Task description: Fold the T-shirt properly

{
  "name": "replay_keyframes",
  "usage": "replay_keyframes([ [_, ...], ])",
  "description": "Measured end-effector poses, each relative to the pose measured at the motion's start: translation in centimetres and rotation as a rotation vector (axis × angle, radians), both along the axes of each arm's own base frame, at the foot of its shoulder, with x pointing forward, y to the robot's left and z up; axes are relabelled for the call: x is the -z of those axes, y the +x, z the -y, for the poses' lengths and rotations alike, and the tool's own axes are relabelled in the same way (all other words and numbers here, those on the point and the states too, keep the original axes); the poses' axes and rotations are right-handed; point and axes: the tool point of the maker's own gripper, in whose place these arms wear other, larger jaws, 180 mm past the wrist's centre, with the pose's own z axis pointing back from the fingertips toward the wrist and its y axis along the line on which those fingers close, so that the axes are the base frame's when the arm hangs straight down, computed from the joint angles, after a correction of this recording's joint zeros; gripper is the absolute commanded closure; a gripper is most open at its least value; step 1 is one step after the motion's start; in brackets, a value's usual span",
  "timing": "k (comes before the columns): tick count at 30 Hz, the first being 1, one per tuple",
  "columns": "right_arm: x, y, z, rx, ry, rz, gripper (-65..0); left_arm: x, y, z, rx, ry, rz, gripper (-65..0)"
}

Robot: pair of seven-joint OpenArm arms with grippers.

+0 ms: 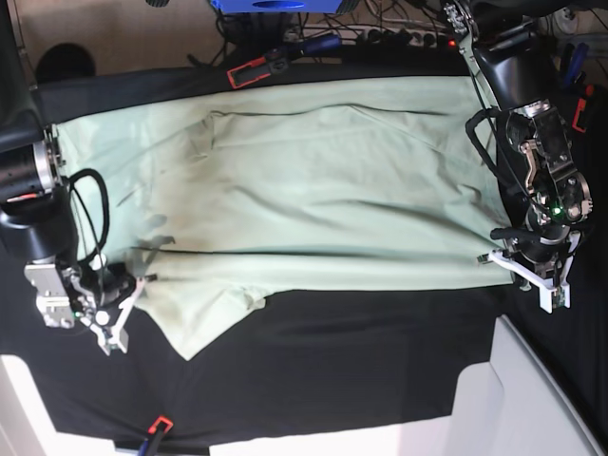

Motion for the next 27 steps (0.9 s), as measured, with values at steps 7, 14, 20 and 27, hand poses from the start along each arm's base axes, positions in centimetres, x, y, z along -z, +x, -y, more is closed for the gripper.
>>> replay_keyframes([
  [7,-3.8,3.6,-1.2,-0.046,0.001,0.114,0.0,-0.3,0.3,0.0,0.000,0.000,0.009,0.0],
  [14,-4.8,4.3,-1.5,-0.048,0.008,0.139,0.0,-0.5,0.4,-0.1,-0.002,0.000,0.013,0.0],
  [20,-5.9,4.7,1.4,0.051,0.038,0.172,0.0,-0.7,0.3,-0.6,-0.008,0.005,0.015,0.0],
  [27,-5.9,4.5,2.4,0.057,0.027,0.171,0.0,-0.9,0.4,-0.8,-0.005,0.010,0.018,0.0],
])
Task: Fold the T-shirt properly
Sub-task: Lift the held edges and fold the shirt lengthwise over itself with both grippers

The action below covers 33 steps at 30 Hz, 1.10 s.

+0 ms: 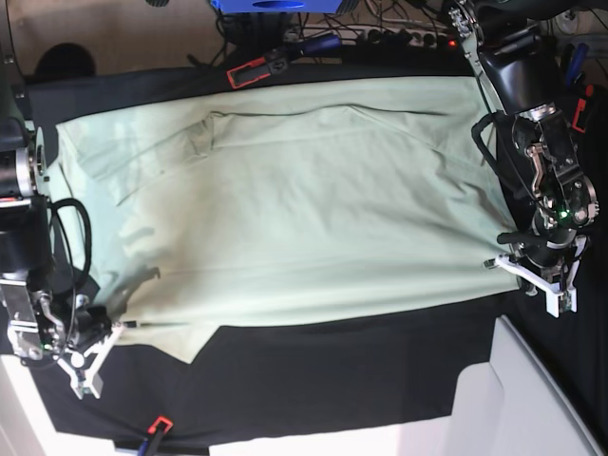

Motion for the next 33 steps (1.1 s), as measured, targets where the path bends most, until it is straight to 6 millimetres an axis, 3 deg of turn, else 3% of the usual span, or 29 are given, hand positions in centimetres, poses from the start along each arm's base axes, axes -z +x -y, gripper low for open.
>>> replay_keyframes([
  [5,0.3,-0.4,0.4,0.002,-0.001,0.003,0.0,0.0,0.1,0.2,0.004,-0.005,0.002,0.0],
  [13,0.0,-1.1,-1.1,-0.054,-0.012,0.032,0.0,0.5,-0.5,0.1,0.001,0.003,-0.013,0.0],
  [17,-0.4,-1.3,-1.4,-0.066,-0.022,0.045,0.0,0.1,-1.8,0.2,0.013,0.032,-0.012,0.0],
  [21,0.6,-2.5,-1.4,-0.067,-0.027,-0.001,0.0,0.1,-2.8,0.3,0.020,0.050,-0.018,0.0],
  [29,2.3,-5.4,-2.1,-0.076,-0.013,-0.034,0.0,2.7,-6.1,0.2,0.030,0.060,-0.106,0.0],
  [33,2.4,-6.6,-0.7,-0.023,-0.005,-0.043,0.0,3.4,-7.3,2.3,0.108,0.093,-0.145,0.0],
])
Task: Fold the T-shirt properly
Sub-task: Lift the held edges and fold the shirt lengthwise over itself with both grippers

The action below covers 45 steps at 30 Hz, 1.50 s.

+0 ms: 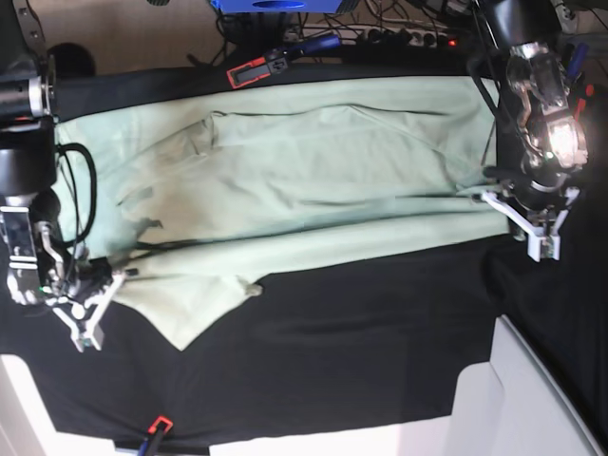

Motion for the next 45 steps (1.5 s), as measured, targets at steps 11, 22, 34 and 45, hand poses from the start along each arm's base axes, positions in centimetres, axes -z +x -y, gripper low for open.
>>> replay_keyframes([
  [11,1.7,-3.7,-0.1,-0.020,-0.015,-0.055,0.0,1.4,-2.8,1.0,0.041,0.011,-0.064,0.0],
  [22,2.9,-5.3,-0.3,-0.022,-0.012,-0.092,0.0,2.0,-4.2,-0.4,0.053,0.049,-0.112,0.0],
  [34,3.3,-5.8,-0.4,-0.022,-0.009,-0.102,0.0,5.4,-5.3,0.9,0.086,0.015,-0.200,0.0],
  [45,3.5,-6.9,0.6,0.041,0.021,-0.099,-22.9,5.4,-5.4,0.4,0.092,0.046,-0.214,-9.9],
])
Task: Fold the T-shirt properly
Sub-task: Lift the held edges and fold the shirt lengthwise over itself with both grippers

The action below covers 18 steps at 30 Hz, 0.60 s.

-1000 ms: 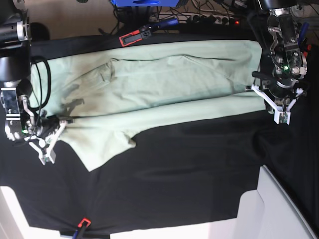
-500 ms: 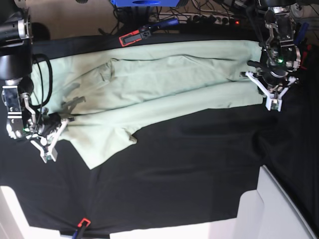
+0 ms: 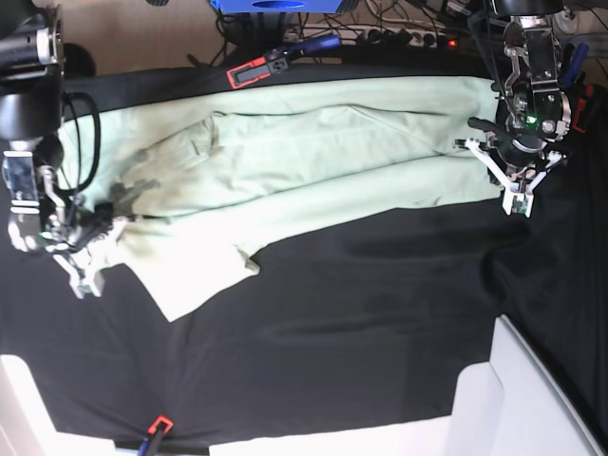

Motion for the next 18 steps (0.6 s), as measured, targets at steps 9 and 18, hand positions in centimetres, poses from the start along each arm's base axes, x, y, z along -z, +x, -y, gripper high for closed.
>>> replay_keyframes([
  [9,-6.9,3.2,-0.1,0.003,-0.019,0.172,-34.2,-2.5,0.6,-1.9,-0.008,0.117,0.039,-32.8],
  [18,-6.3,9.1,-2.4,-0.078,-0.009,0.140,-35.0,-6.0,1.2,-3.9,-0.049,0.167,0.124,-32.8],
])
